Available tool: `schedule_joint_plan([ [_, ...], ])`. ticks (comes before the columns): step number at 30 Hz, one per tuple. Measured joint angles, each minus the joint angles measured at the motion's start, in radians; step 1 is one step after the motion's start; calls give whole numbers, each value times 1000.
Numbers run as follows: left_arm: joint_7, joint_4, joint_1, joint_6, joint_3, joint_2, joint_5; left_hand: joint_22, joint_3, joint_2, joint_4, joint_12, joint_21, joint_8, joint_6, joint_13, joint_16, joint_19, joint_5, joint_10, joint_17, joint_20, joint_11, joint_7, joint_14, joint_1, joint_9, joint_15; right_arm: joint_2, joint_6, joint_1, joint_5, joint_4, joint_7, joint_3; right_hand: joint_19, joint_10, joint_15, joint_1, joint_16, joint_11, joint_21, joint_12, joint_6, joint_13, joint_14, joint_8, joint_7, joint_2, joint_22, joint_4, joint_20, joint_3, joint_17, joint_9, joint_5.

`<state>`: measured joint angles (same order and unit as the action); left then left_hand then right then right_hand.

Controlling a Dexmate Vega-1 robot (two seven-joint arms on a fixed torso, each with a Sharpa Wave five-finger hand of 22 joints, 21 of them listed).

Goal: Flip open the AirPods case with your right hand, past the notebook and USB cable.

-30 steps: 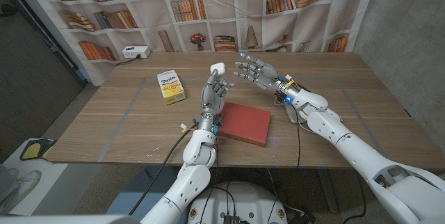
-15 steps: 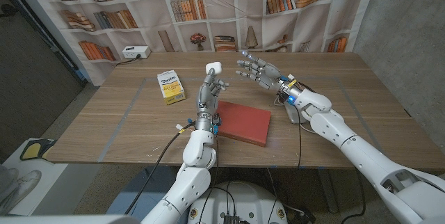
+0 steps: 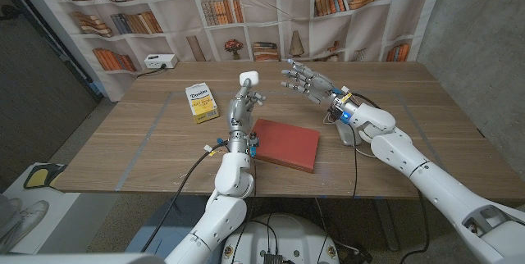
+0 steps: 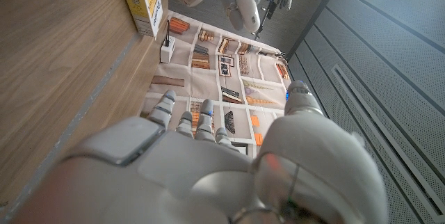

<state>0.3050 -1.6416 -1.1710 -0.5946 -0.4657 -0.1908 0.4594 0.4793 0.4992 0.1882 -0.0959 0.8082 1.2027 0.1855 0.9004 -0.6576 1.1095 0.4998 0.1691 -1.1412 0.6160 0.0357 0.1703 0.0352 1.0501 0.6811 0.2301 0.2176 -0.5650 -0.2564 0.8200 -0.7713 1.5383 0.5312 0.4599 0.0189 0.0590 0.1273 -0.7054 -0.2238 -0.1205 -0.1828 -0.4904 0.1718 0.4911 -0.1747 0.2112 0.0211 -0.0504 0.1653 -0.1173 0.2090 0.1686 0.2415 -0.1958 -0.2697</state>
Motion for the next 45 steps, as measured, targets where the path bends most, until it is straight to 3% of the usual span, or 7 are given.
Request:
schedule_joint_plan([
  [12, 53, 15, 7, -4, 4, -6, -86, -16, -4, 0, 4, -6, 4, -1, -2, 9, 0, -11, -1, 0, 1, 0, 0, 10, 0, 0, 0, 0, -65, 23, 36, 71, 134, -120, 1, 0, 0, 0, -5, 0, 0, 0, 19, 0, -10, 0, 0, 0, -5, 0, -3, 0, 3, -5, 0, 4],
  [14, 57, 18, 9, -6, 4, -5, -93, -20, -4, 0, 4, -6, 4, -1, -2, 11, 0, -11, -1, 0, 0, 0, 0, 10, 0, 0, 0, 0, -72, 44, 40, 113, 150, -187, 1, -8, 0, 0, -5, 0, 0, 0, 19, 0, -14, 0, 0, 0, -5, 0, -4, 1, 4, -5, 0, 4],
  [20, 76, 18, 9, -9, 4, -5, -126, -29, -4, 0, 4, -9, 4, -1, -2, 14, 0, -11, -2, 0, 0, 0, 0, 10, 0, 0, 0, 0, -102, 44, 55, 113, 216, -187, 1, -10, 5, 0, -5, 0, -5, 0, 29, 0, -18, 0, 0, 0, -5, 0, -5, 1, 5, -5, 0, 8],
  [21, 79, 18, 9, -9, 4, -5, -129, -30, -4, 0, 4, -9, 4, -1, -2, 14, 0, -11, -2, 0, 0, 0, 0, 10, 0, 0, 0, 0, -107, 84, 57, 180, 231, -288, 1, -13, 6, 0, -5, 0, -6, 0, 29, 0, -19, 0, 0, 0, -5, 0, -5, -2, 5, -5, 0, 8],
  [24, 84, 34, 17, -9, 2, -2, -137, -33, -4, 0, 4, -9, 4, -1, -2, 14, 0, -11, 1, 0, 0, 0, 0, 10, 0, 0, 0, 0, -119, 101, 62, 207, 261, -325, 2, -14, 6, 0, -5, 0, -6, 0, 31, 0, -21, 0, 0, 0, -5, 0, -9, -1, 2, -5, 0, 8],
  [34, 91, 54, 28, -2, -1, -1, -144, -42, -4, -1, 4, -9, 11, -2, -2, 14, 4, -11, 1, 0, -3, 0, 0, 9, -5, 0, 0, -5, -149, 155, 65, 278, 341, -412, 8, -29, 3, 3, 23, -3, -8, 0, 94, 0, -73, 3, 0, 0, 12, 0, -8, 0, -14, -9, 0, 74],
  [45, 77, 75, 43, 3, -9, -1, -129, -53, -4, -2, 4, -9, 18, -2, -2, 12, 8, -14, 1, 0, -4, -3, 0, 9, -11, -2, 0, 0, -176, 237, 60, 370, 420, -493, 19, -33, 5, 4, 28, -4, -15, 0, 121, 0, -91, 4, 0, 0, 17, 0, -11, 4, -17, -14, 0, 85],
])
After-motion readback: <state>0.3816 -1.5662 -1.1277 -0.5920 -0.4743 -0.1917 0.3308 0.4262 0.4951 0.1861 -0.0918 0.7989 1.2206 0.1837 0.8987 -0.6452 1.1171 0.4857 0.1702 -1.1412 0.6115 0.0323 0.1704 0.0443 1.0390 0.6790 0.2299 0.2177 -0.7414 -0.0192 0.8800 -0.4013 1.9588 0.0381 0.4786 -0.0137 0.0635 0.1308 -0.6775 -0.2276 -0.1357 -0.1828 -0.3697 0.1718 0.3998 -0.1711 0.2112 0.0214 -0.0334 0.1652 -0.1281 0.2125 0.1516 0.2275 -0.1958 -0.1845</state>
